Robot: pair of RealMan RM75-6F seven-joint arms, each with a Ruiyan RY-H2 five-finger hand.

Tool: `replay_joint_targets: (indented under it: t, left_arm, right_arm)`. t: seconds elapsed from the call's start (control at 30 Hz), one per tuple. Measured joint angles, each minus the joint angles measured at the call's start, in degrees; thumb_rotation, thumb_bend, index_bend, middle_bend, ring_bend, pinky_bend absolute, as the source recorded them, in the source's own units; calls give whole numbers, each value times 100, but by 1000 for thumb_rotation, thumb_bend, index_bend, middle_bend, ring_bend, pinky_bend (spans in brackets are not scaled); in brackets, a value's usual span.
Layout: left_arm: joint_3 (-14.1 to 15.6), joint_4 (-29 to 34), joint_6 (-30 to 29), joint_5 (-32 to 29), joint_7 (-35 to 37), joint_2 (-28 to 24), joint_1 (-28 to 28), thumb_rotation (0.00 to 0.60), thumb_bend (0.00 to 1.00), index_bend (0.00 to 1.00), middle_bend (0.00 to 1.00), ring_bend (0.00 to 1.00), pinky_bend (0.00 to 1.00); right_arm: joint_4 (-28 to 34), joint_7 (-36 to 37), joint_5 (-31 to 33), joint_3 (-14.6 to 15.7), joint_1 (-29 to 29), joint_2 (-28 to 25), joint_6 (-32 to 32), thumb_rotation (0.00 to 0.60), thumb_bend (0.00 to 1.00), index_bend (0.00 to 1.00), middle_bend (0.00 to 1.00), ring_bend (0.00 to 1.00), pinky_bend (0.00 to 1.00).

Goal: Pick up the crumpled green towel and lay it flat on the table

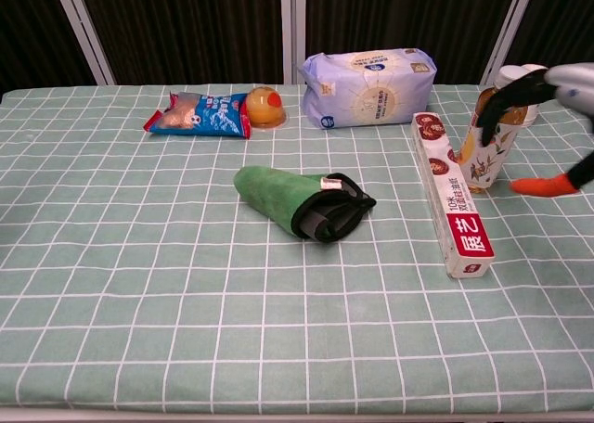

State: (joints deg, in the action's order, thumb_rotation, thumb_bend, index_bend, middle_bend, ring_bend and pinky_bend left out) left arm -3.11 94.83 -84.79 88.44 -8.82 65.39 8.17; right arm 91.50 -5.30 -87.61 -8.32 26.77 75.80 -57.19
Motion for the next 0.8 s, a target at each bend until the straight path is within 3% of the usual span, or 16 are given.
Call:
replay_joint_targets:
  t: [0.17, 0.47, 0.8]
  left_arm:
    - [-5, 58, 68, -46, -9, 25, 34, 600, 111, 251, 163, 144, 205]
    - [1, 93, 403, -175, 78, 101, 179, 600, 111, 251, 163, 144, 205]
    - [-40, 176, 502, -224, 79, 149, 313, 600, 110, 251, 163, 144, 205]
  right_arm:
    - [-839, -294, 455, -232, 733, 942, 675, 600, 161, 396, 217, 101, 77]
    - [-2225, -359, 950, -491, 1647, 2271, 1249, 600, 169, 396, 217, 94, 77]
    - [-2551, -253, 1086, -508, 1932, 2726, 1185, 596, 184, 390, 217, 94, 78]
